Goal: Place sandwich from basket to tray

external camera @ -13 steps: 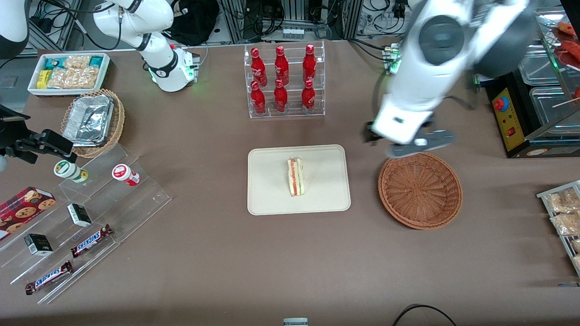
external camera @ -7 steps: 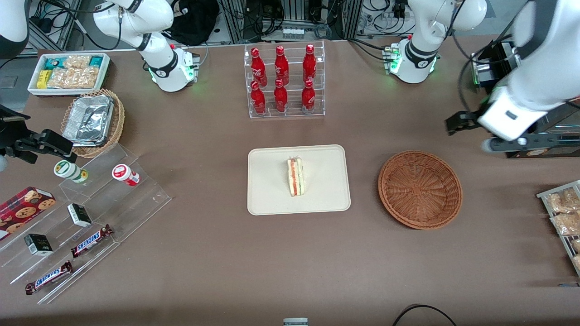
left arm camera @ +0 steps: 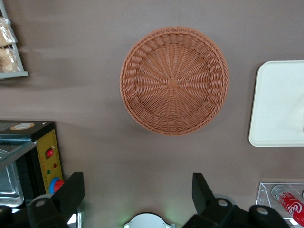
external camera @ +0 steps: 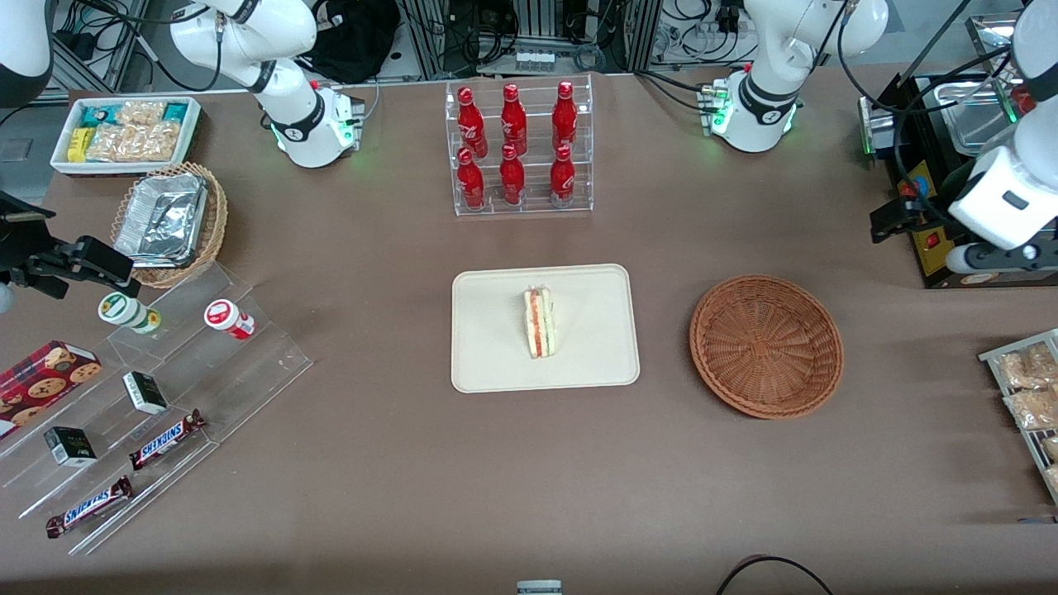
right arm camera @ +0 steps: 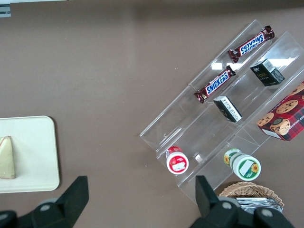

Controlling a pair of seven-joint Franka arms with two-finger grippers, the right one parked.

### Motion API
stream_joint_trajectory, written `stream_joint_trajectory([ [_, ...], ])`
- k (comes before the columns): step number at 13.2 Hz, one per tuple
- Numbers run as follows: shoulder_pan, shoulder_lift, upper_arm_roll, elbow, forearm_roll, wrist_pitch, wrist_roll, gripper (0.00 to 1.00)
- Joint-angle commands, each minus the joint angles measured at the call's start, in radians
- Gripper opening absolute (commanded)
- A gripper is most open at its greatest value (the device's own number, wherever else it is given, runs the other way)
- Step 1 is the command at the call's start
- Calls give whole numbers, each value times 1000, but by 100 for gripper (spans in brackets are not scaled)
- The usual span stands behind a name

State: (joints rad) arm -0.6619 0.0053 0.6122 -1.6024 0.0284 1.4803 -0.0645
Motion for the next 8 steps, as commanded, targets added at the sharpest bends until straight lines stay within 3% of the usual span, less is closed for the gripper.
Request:
stream_joint_trajectory([
  [1, -18, -11, 15, 19, 16, -23, 12, 100],
  [3, -13, -10, 14, 22, 15, -9, 20, 100],
  [4, 46, -1, -3, 21, 12, 1, 29, 100],
  [8, 466, 7, -467, 59, 4, -6, 38, 100],
])
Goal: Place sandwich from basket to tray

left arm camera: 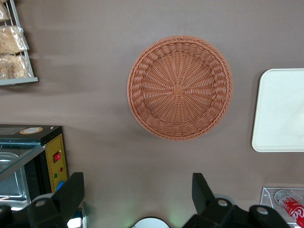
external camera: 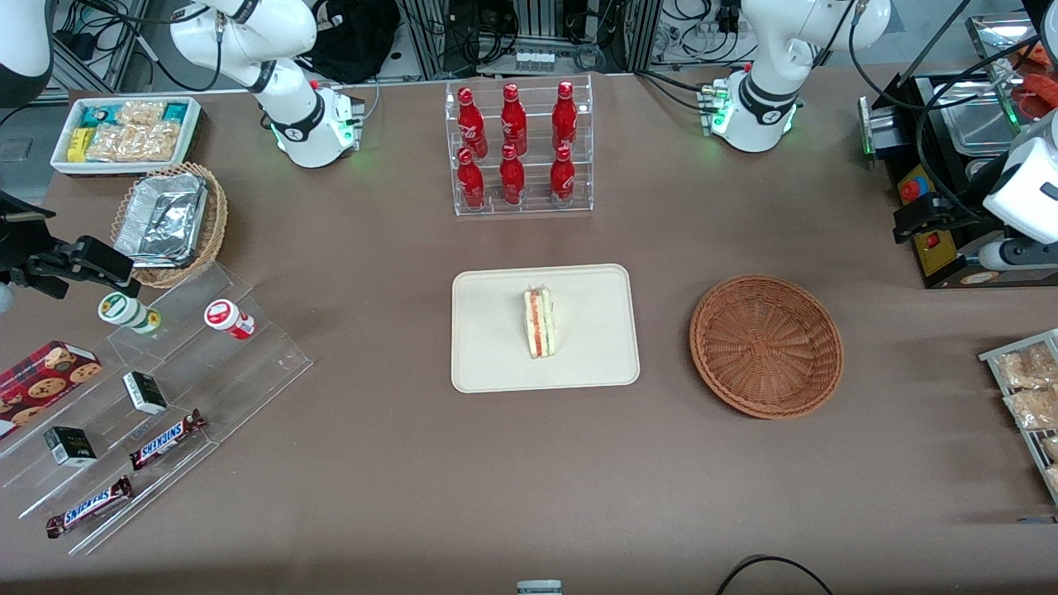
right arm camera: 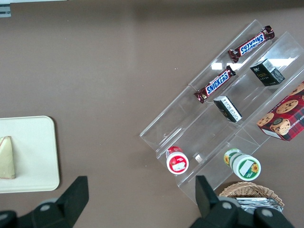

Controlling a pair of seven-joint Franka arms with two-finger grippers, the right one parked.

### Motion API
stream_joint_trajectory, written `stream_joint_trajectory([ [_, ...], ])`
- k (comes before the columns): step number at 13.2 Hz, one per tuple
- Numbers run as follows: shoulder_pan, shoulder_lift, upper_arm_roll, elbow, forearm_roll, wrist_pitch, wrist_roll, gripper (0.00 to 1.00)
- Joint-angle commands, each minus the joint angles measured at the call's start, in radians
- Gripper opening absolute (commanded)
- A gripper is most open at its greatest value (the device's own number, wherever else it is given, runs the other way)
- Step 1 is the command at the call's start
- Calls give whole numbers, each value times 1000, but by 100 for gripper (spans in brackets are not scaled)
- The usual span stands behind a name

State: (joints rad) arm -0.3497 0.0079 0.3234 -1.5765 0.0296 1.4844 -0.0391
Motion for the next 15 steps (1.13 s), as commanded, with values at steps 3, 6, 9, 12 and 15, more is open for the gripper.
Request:
stream_joint_trajectory([
  [3, 386, -23, -400, 23, 0, -26, 24, 100],
  [6, 494, -45, -504, 20, -3, -99, 28, 100],
  [9, 485, -43, -506, 26, -6, -64, 3, 100],
  [12, 485, -43, -498, 32, -10, -72, -22, 100],
  [15, 485, -40, -498, 50, -11, -70, -27, 100],
])
